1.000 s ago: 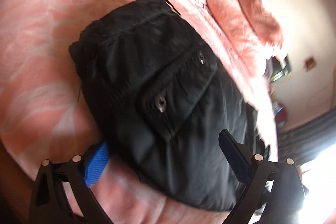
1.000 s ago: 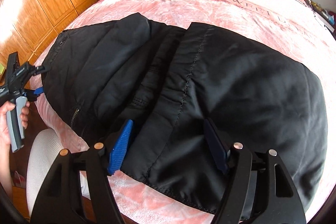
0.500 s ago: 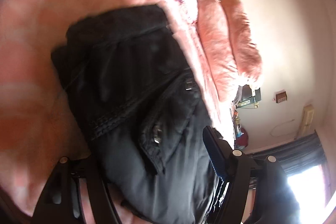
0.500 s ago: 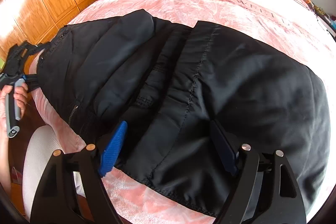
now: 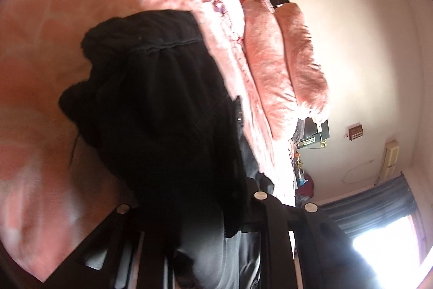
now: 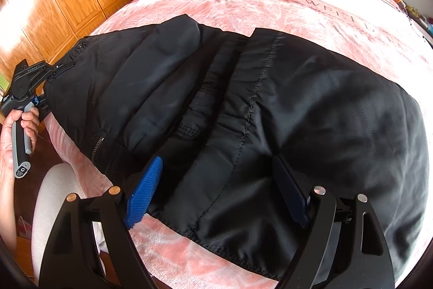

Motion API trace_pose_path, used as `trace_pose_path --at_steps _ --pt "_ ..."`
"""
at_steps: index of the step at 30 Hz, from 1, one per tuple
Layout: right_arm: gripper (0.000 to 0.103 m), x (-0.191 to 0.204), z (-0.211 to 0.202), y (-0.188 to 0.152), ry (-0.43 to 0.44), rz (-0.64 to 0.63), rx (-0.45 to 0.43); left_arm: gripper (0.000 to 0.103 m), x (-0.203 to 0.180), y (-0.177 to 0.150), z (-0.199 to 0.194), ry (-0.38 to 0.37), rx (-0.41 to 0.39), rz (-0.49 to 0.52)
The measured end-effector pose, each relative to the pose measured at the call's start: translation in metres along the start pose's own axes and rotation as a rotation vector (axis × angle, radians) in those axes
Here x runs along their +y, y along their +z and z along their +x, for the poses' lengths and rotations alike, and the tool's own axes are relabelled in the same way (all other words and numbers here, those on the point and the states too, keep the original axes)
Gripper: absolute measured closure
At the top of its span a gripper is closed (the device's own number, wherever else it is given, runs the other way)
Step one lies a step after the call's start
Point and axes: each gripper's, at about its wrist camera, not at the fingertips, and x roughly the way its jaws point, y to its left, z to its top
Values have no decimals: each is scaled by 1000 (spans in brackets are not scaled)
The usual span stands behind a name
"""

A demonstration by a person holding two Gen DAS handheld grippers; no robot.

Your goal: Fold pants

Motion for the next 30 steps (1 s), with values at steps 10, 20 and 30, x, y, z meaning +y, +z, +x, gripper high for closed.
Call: trace_pose_path --at_steps 10,20,30 --pt "22 -22 -30 1 -7 89 -61 85 -67 -10 -13 -10 -54 201" --pt "26 -42 -36 -17 -16 139 -63 85 -135 -43 -15 35 -62 473" --pt "26 -50 -45 -21 6 173 -82 80 -188 -95 0 129 -10 785"
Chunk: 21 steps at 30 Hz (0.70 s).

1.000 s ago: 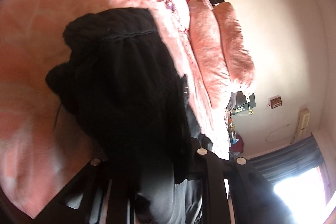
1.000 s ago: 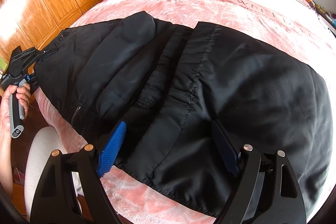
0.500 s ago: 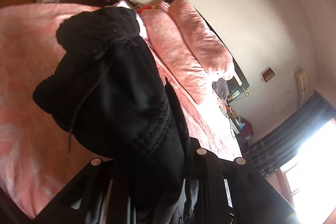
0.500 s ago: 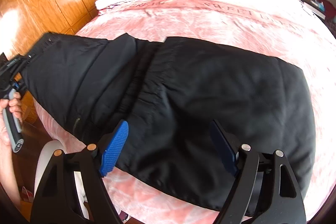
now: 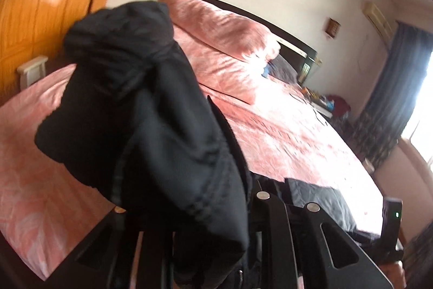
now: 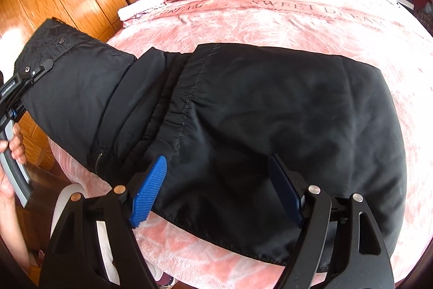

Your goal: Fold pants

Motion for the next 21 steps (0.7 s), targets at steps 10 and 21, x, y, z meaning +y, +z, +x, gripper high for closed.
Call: trace_pose_path --at_steps 10,21 --pt "26 -14 -15 -3 0 31 -24 72 -69 -18 19 -32 87 199" --pt "25 -30 -15 -6 15 60 -17 57 -124 -64 67 -161 304 339"
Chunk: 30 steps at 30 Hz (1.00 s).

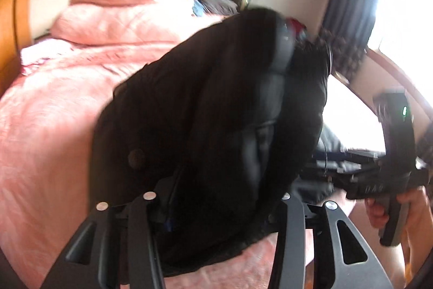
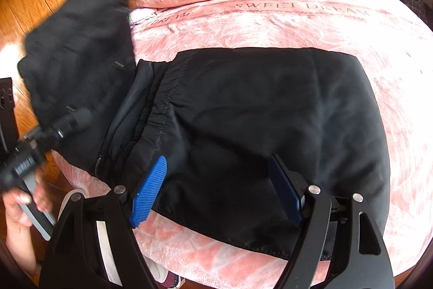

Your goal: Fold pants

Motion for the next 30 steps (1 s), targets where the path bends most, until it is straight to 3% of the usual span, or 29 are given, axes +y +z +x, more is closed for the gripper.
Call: trace_pose_path --at_steps 3,7,11,15,17,21,27,30 --pt "25 -4 0 -1 1 2 4 48 -5 2 28 -25 71 52" --pt "25 -9 -3 -1 12 13 5 38 -12 1 35 -30 90 85" --pt "24 -16 -14 2 35 40 -14 23 4 2 15 -143 99 -19" --pt "21 -27 -35 15 107 99 -72 18 24 1 -7 -210 22 -99" --pt "19 -28 -41 25 161 116 -91 11 33 0 -15 -160 -14 -116" --pt "15 -21 -32 59 232 125 -89 11 44 2 2 -2 27 -72" --pt "14 -9 16 99 222 141 -13 11 45 -9 17 7 73 -70" --pt "14 -12 44 102 191 188 59 8 37 -17 27 33 88 -26"
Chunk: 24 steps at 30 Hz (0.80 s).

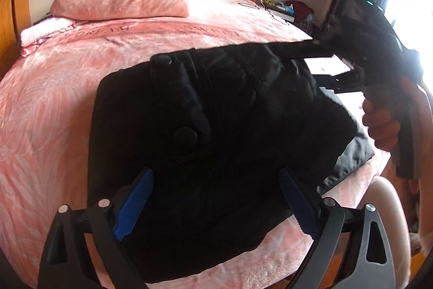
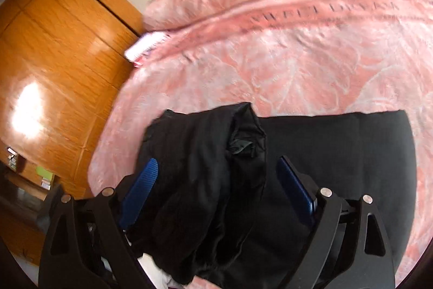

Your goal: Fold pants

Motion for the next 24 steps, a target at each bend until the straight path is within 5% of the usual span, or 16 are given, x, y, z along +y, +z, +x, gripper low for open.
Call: trace_pose_path --at_steps 3,5,7,14,24 --pt "28 -7 18 -5 -24 0 13 5 -4 -4 3 13 4 21" --pt "57 -6 23 -10 -13 -21 19 5 -6 -4 3 9 4 19" --pt "71 -8 27 -14 13 -11 22 5 -6 -4 3 5 7 13" --pt "82 -5 24 -17 27 -20 13 5 2 -5 -16 6 -19 -49" --pt "93 16 -15 -12 131 -27 -33 5 59 -9 -59 77 -124 -305"
